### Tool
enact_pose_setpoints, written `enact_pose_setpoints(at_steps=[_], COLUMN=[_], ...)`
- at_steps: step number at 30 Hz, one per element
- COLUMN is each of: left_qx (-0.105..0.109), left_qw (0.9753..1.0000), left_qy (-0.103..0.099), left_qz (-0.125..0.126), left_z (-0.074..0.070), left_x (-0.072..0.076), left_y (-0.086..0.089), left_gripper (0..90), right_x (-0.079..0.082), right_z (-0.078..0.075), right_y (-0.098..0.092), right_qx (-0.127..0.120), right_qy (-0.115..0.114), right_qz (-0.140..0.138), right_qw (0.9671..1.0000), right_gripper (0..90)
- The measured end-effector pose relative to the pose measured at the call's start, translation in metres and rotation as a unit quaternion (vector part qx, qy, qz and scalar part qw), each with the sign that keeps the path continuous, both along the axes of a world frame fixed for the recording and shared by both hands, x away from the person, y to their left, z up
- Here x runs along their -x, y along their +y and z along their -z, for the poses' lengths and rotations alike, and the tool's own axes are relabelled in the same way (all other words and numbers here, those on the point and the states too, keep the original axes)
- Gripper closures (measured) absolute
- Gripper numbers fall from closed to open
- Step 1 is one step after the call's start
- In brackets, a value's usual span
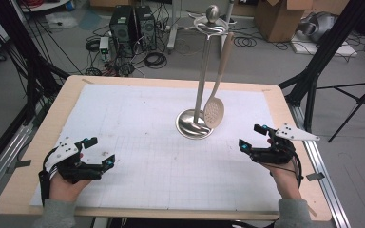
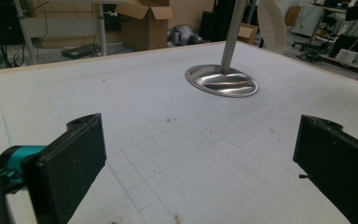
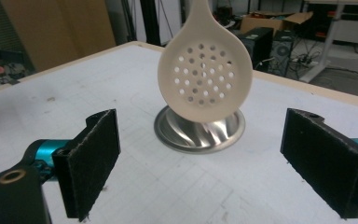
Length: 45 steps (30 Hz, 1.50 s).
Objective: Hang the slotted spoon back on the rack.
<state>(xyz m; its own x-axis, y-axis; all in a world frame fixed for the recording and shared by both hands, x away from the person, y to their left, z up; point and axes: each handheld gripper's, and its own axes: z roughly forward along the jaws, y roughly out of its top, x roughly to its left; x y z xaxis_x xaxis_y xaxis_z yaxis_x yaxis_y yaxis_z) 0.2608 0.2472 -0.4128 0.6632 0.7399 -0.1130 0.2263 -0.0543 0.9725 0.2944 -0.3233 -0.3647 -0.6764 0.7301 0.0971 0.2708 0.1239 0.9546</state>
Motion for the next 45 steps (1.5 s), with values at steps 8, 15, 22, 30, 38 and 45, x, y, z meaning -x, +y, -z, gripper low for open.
enact_pose_setpoints(at_steps=[8,15,22,30,38,45], left_qx=[0.002,-0.005,-0.009,-0.007,-0.004,-0.013], left_qw=[1.0000,1.0000,1.0000,1.0000,1.0000,0.9997], left_qy=[0.000,0.002,0.002,0.004,0.003,0.004], left_qz=[0.005,0.003,0.001,-0.002,-0.006,-0.018], left_z=[0.002,0.005,0.007,0.008,0.008,0.011], left_x=[0.001,0.001,0.000,0.001,0.002,0.003], left_y=[-0.004,-0.006,-0.006,-0.004,-0.003,0.002], left_gripper=[2.7,2.7,2.8,2.8,2.7,2.7], right_x=[0.017,0.029,0.041,0.051,0.059,0.062], right_z=[0.019,0.032,0.040,0.049,0.053,0.057], right_y=[-0.006,-0.014,-0.023,-0.031,-0.037,-0.045], right_qx=[0.010,0.013,0.015,0.015,0.025,0.024], right_qy=[-0.001,0.000,0.002,-0.003,-0.005,-0.012], right_qz=[0.007,0.012,0.032,0.048,0.064,0.094], right_qw=[0.9999,0.9998,0.9994,0.9987,0.9976,0.9952], right_gripper=[10.9,10.8,10.9,10.9,10.9,10.9])
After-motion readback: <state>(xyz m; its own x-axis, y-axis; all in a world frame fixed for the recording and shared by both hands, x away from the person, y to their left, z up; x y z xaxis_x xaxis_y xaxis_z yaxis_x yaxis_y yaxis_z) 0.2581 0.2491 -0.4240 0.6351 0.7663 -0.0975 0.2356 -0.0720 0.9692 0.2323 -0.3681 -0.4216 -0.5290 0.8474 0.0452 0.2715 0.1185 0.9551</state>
